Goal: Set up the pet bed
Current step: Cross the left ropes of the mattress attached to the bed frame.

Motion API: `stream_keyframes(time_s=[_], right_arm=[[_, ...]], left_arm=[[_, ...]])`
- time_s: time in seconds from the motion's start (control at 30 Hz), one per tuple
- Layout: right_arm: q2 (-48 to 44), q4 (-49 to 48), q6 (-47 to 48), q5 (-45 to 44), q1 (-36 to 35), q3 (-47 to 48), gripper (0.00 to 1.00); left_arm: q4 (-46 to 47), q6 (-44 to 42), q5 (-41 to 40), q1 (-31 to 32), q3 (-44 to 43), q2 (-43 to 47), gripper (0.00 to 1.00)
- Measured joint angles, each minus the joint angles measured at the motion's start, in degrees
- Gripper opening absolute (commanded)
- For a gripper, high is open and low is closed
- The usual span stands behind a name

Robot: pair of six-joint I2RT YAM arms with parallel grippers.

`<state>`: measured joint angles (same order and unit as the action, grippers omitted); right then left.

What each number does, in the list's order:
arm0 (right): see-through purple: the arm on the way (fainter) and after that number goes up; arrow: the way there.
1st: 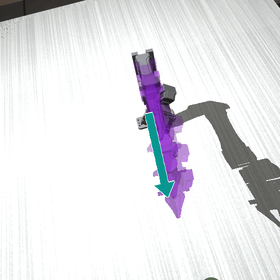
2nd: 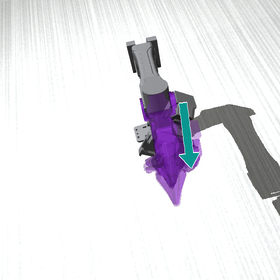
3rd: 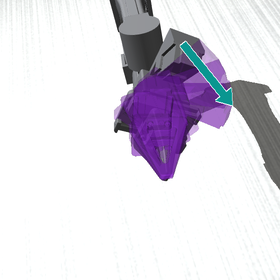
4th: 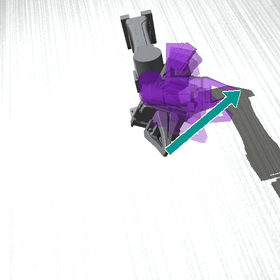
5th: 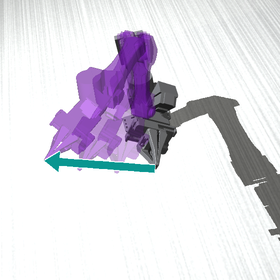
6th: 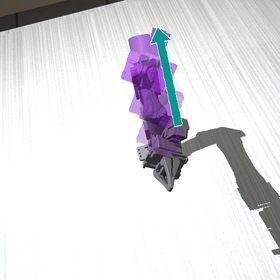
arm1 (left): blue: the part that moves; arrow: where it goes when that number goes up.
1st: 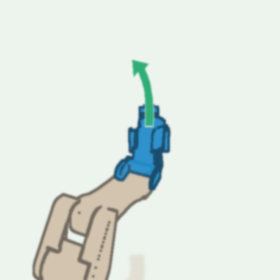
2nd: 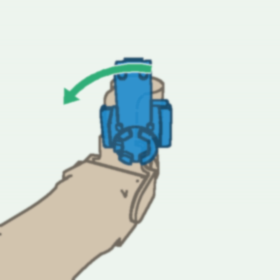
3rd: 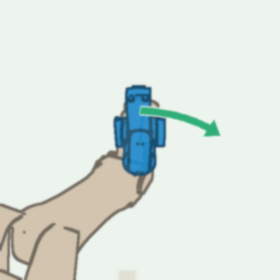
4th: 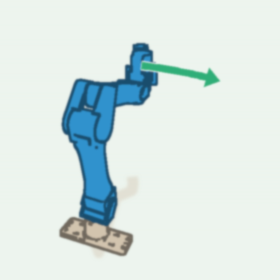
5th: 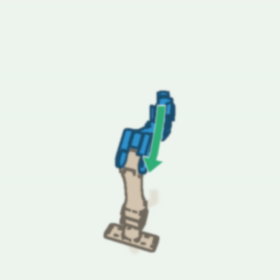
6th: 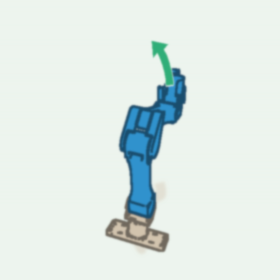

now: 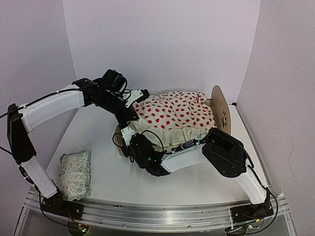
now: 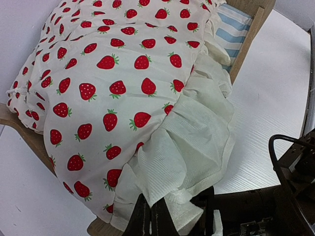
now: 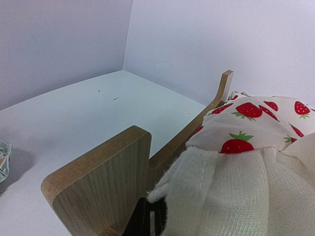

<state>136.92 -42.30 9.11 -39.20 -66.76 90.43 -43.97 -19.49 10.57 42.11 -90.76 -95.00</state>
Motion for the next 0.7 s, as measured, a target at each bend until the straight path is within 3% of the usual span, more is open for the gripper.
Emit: stream_keyframes(time_s=[0.5,0.7], right_arm=[[-0.04,0.14,-0.97,-0.53,-0.02,-0.21,0.00],[-2.59,5.09,-4.93,-1.30,-0.14,-3.71,0.00]], left_arm=[[0.00,0.02,0.04,0.00,0.00,-0.02,0.00],[0.01,0.02,0.02,0.00,0.00,-0.02,0.00]])
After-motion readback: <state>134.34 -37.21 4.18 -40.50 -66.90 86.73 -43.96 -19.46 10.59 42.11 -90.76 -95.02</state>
